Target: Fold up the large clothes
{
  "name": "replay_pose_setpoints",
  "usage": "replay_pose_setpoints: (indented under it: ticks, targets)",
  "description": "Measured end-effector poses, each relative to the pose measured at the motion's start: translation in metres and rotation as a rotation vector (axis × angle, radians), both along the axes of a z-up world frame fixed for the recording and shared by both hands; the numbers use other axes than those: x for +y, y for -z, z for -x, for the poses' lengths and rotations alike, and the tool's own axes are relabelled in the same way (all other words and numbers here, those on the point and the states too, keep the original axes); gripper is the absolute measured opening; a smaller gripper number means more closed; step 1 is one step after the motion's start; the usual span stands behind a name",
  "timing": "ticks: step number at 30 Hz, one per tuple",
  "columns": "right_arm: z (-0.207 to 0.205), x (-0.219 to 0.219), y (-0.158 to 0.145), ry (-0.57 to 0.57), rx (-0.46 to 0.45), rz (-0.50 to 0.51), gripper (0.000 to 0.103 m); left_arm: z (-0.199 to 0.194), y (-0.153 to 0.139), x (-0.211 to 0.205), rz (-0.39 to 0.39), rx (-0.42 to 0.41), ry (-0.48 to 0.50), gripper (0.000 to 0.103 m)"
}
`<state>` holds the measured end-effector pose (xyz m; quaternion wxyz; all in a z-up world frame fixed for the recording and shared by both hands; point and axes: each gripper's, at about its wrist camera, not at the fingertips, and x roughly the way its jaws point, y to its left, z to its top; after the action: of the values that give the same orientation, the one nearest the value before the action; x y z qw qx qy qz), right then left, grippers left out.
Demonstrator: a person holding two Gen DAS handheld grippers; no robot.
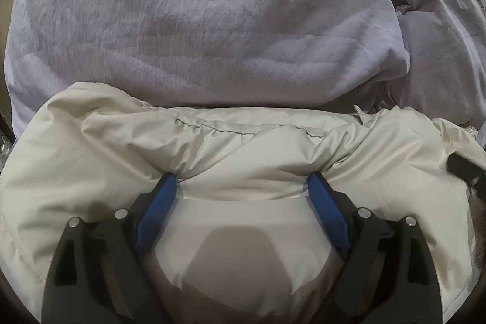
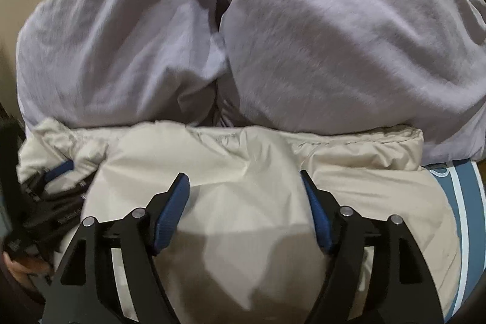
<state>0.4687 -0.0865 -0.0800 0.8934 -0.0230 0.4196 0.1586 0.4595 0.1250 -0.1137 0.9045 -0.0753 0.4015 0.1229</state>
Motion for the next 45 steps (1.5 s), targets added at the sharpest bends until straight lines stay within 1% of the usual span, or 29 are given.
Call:
replay_pose_setpoints:
  ticks: [2, 5, 8, 9, 11, 14, 16, 18, 21, 26, 28, 31, 33, 41, 45]
  targets:
    - [0.000, 0.004, 0.008, 0.006, -0.011, 0.031, 0.082, 0.001, 0.000, 0.002, 0.004, -0.003, 0.000, 0.089]
    - [-0.002, 0.004, 0.021, 0.022, -0.014, 0.051, 0.089, -0.001, 0.002, 0.001, 0.012, -0.010, 0.001, 0.090]
    - [-0.002, 0.006, 0.029, 0.027, -0.038, 0.069, 0.092, 0.001, 0.002, 0.003, 0.016, -0.016, -0.001, 0.090]
    - [-0.002, 0.006, 0.030, 0.029, -0.044, 0.070, 0.093, 0.011, 0.000, 0.013, 0.017, -0.018, -0.002, 0.090]
    - [-0.001, 0.005, 0.033, 0.034, -0.055, 0.061, 0.094, 0.012, 0.000, 0.015, 0.014, -0.023, -0.004, 0.091]
    - [0.000, 0.000, 0.037, 0.038, -0.060, 0.043, 0.096, 0.012, 0.002, 0.015, 0.009, -0.030, -0.006, 0.091]
    - [0.000, -0.002, 0.039, 0.039, -0.060, 0.039, 0.096, 0.011, 0.009, 0.014, 0.006, -0.034, -0.007, 0.092]
    - [-0.001, -0.004, 0.042, 0.040, -0.058, 0.032, 0.097, 0.021, 0.008, 0.011, 0.005, -0.037, -0.009, 0.092]
    - [0.001, -0.009, 0.049, 0.039, -0.048, 0.020, 0.098, 0.023, 0.007, 0.002, 0.003, -0.040, -0.010, 0.093]
    - [-0.006, -0.010, 0.055, 0.036, -0.031, 0.008, 0.099, 0.024, 0.007, -0.001, 0.002, -0.040, -0.009, 0.093]
    - [-0.016, -0.011, 0.059, 0.035, -0.025, 0.006, 0.100, 0.024, 0.006, -0.001, 0.002, -0.040, -0.009, 0.093]
    - [-0.023, -0.011, 0.062, 0.034, -0.019, 0.005, 0.100, 0.024, 0.006, -0.001, 0.002, -0.040, -0.009, 0.093]
    - [-0.016, -0.011, 0.060, 0.035, -0.017, 0.005, 0.101, 0.024, 0.006, -0.001, 0.002, -0.040, -0.009, 0.093]
    - [-0.037, -0.008, 0.069, 0.037, -0.007, 0.012, 0.102, 0.024, 0.008, -0.004, -0.001, -0.032, -0.012, 0.094]
    - [-0.041, -0.005, 0.065, 0.046, 0.016, 0.038, 0.102, 0.023, 0.000, -0.004, 0.009, -0.007, -0.013, 0.094]
